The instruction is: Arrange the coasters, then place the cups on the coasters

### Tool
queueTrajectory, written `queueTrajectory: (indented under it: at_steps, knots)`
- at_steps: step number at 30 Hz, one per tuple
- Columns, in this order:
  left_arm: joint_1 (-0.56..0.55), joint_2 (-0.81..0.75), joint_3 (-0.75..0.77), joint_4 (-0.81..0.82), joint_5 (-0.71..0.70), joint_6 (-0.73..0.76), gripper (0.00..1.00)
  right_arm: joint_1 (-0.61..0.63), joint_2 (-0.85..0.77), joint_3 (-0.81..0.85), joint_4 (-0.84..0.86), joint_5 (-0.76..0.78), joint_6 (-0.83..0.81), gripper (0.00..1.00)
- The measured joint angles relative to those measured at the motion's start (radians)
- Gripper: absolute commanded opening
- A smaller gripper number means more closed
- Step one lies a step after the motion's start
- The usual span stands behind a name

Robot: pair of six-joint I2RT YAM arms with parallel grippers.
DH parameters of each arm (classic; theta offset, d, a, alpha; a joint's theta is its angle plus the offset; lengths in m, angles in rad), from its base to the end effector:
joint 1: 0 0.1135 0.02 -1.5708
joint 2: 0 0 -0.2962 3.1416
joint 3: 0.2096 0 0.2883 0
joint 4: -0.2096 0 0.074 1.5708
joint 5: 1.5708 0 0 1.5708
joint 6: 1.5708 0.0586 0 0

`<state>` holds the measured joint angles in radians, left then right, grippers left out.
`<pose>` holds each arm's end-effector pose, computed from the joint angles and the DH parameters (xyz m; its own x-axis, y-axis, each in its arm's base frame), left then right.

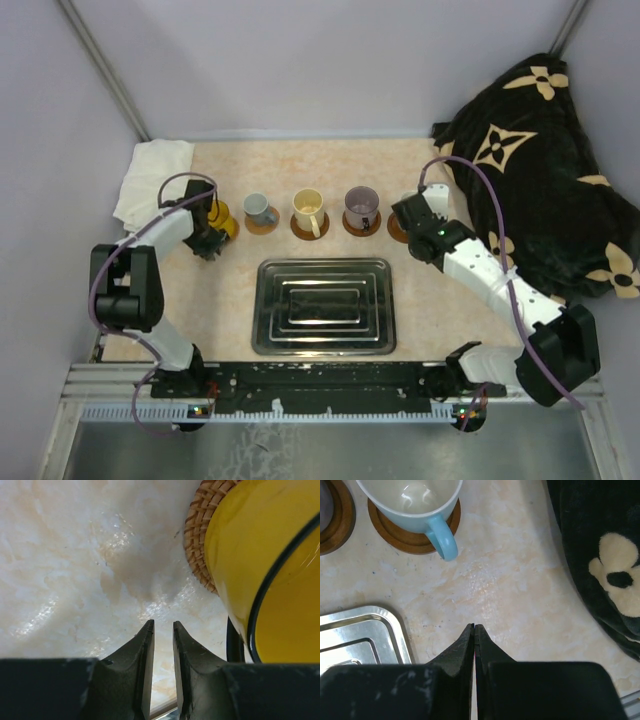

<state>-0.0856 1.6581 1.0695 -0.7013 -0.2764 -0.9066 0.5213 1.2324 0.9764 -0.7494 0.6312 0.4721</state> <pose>0.3499 -0.0140 0.1766 -0.5955 -0.7092 -0.3773 -0.7495 0.6595 -0.0567 0.2554 0.1068 0.2771 -0.7103 0.0155 -0.7037 0.2191 0.9550 -0.2001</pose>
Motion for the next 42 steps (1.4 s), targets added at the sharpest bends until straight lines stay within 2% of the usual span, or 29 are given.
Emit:
queueTrajectory:
  at_steps: [10, 30, 42]
  knots:
    - [0.055, 0.050, 0.000, 0.070, 0.038, -0.058, 0.27, 0.000, 0.021, 0.015, 0.002, 0.010, -0.009, 0.04]
    - [0.086, 0.076, 0.000, 0.081, 0.039, -0.085, 0.26, 0.000, 0.074, 0.067, 0.002, 0.055, -0.028, 0.07]
    - [0.115, 0.135, 0.065, 0.106, 0.072, -0.088, 0.25, 0.000, 0.103, 0.093, 0.003, 0.074, -0.035, 0.08]
